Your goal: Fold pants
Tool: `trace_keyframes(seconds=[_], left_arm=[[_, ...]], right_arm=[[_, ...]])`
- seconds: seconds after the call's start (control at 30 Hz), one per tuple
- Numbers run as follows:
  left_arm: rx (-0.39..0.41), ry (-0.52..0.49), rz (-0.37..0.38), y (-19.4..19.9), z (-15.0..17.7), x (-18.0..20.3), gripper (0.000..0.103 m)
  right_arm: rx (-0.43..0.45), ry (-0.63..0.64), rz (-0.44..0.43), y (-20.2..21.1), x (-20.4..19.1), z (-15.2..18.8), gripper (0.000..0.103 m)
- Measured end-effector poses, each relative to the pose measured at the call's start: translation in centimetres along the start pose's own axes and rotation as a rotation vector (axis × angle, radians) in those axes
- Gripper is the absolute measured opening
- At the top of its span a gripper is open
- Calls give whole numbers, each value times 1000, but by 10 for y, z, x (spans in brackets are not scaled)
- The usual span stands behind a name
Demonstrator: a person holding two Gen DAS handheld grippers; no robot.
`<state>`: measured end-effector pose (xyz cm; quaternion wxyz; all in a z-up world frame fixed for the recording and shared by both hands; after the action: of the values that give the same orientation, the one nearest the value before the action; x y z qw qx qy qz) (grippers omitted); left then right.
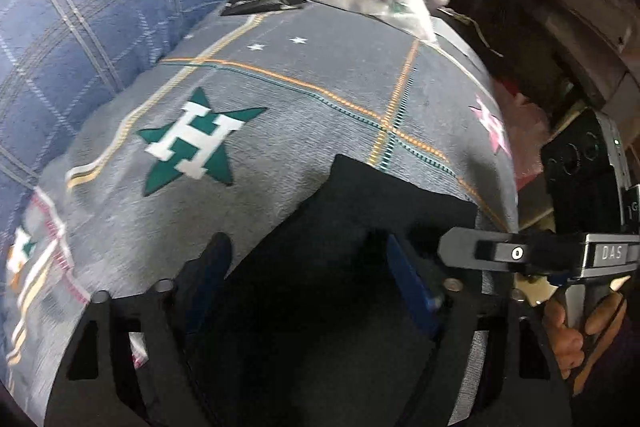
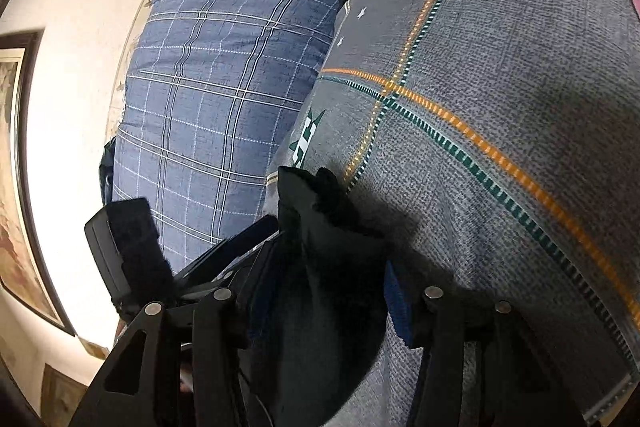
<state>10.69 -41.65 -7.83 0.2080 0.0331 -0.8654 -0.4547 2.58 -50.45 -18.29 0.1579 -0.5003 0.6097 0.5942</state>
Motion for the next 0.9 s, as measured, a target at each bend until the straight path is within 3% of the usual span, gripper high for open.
trace_keyframes(seconds=[0.03, 0.1, 0.13, 0.2, 0.3, 0.53, 0.67, 0.9], left_arm=[[-8, 7, 26, -2, 1, -2, 54], [-7, 0, 41, -5, 3, -3, 47], [-3, -20, 43, -4, 4, -1, 36], [2, -9, 51, -1, 5, -2, 25], [23, -1, 38, 5, 5, -4, 12], [157, 60, 39, 51, 12, -2, 12], [233, 128, 11, 92, 34, -11, 12], [326, 270, -48, 151, 105, -33, 12]], right_arm=[[-3, 8, -2, -1, -1, 0, 47], [-9, 23, 1, -5, -4, 0, 34], [-16, 18, 0, -7, -2, 0, 23], [-26, -9, -27, -9, 0, 0, 22], [5, 60, -34, -2, -13, 2, 19], [96, 276, -110, 22, -64, 20, 17], [144, 425, -154, 35, -100, 42, 17], [74, 617, -228, 26, -156, 105, 17]])
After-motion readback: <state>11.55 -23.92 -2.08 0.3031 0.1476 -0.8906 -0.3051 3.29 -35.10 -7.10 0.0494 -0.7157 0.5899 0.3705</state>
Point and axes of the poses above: each gripper's, at about its wrist camera, not at the fingertips, and y roughly against the way its jaws point, x to its right, z to its underside, the point moved 5 cm from there along -y, roughly the way its jaws point, and after that the axes turned 13 degrees about z, right-handed, at the moved point
